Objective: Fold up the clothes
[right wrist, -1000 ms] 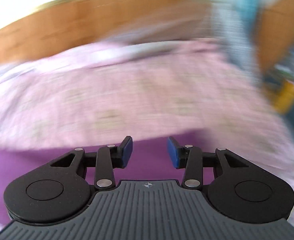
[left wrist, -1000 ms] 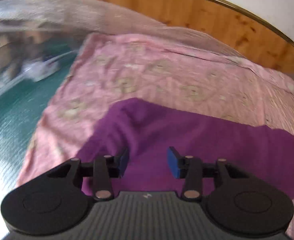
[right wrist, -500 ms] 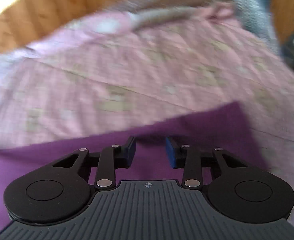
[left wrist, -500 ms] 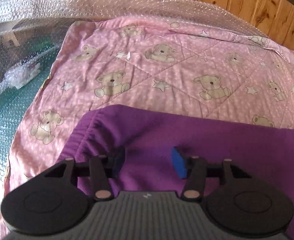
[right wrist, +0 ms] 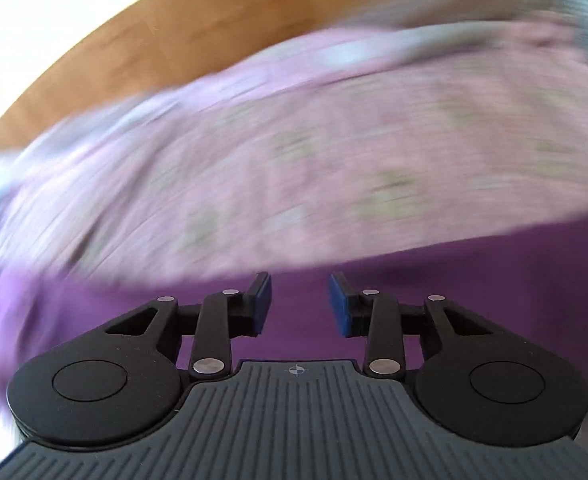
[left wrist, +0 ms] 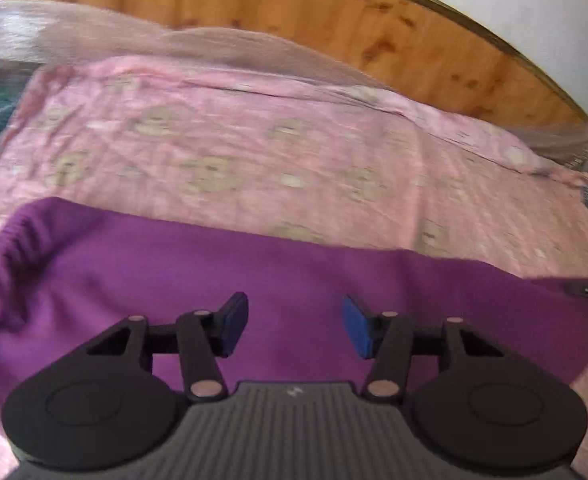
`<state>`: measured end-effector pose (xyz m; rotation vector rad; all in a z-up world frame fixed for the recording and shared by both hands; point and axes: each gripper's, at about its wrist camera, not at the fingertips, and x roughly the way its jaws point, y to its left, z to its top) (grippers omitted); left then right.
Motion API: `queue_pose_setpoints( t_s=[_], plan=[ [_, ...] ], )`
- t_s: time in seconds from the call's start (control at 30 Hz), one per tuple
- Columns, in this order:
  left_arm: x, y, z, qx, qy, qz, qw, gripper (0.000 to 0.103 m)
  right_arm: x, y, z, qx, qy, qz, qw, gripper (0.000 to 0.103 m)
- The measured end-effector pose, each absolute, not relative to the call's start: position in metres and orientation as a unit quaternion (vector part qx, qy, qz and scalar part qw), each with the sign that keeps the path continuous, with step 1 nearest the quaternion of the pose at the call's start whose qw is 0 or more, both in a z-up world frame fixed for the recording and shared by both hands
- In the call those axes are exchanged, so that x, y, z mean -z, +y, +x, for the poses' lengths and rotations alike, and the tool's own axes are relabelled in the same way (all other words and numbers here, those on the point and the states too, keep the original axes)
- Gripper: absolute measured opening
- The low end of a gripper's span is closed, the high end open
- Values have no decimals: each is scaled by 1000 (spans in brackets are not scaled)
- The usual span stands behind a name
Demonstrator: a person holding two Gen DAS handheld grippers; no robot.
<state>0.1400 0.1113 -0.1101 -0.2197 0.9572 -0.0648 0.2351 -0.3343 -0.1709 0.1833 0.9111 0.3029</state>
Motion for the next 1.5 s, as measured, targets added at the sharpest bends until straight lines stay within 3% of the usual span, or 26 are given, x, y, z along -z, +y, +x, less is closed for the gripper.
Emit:
queue_pose_setpoints(
  t_s=[0.07,0.17,0.23,0.27,0.33,0.4,0.53,0.6,0.77,0.83,0.9,1.1,1.3,1.33,1.4,1.47,1.5],
  plan=[
    [119,62,135,72,468,-91,876,53,188,-307,239,-199,450,34,870,36],
    [146,21,131,46,510,-62,857,52,198,-323,263,-153,429,42,889,0],
    [161,11,125,11,519,-47,853,53,198,-358,274,-65,433,85,895,17],
    [163,7,121,2,509,-40,860,53,197,-378,277,-33,433,109,894,19],
    [156,-2,120,-32,523,-40,851,53,187,-421,249,-25,421,173,890,31],
    [145,-12,117,-60,528,-50,846,57,176,-463,213,-4,408,224,885,55],
    [126,-37,120,-56,517,-105,848,67,195,-575,133,87,395,378,833,60],
    [123,-61,134,-33,523,-118,843,68,214,-604,116,104,391,432,806,57],
    [114,-143,184,58,532,-100,839,68,226,-612,127,63,369,441,816,64],
    [107,-183,200,100,526,-106,838,70,226,-609,138,49,378,423,822,58],
    [101,-233,213,143,518,-112,836,76,222,-602,146,41,391,385,835,19],
    [102,-370,254,246,516,-102,814,82,194,-572,141,9,370,254,893,11],
    [138,-466,279,282,559,-8,780,82,172,-540,135,-33,337,168,926,10],
    [147,-474,282,283,569,7,772,80,170,-535,134,-42,333,162,928,10],
    [158,-477,282,275,582,27,765,63,169,-527,132,-52,327,148,932,10],
    [168,-473,282,262,593,39,760,11,171,-523,132,-62,328,150,931,10],
    [168,-462,283,258,593,20,762,8,173,-521,133,-64,328,151,930,12]
  ],
)
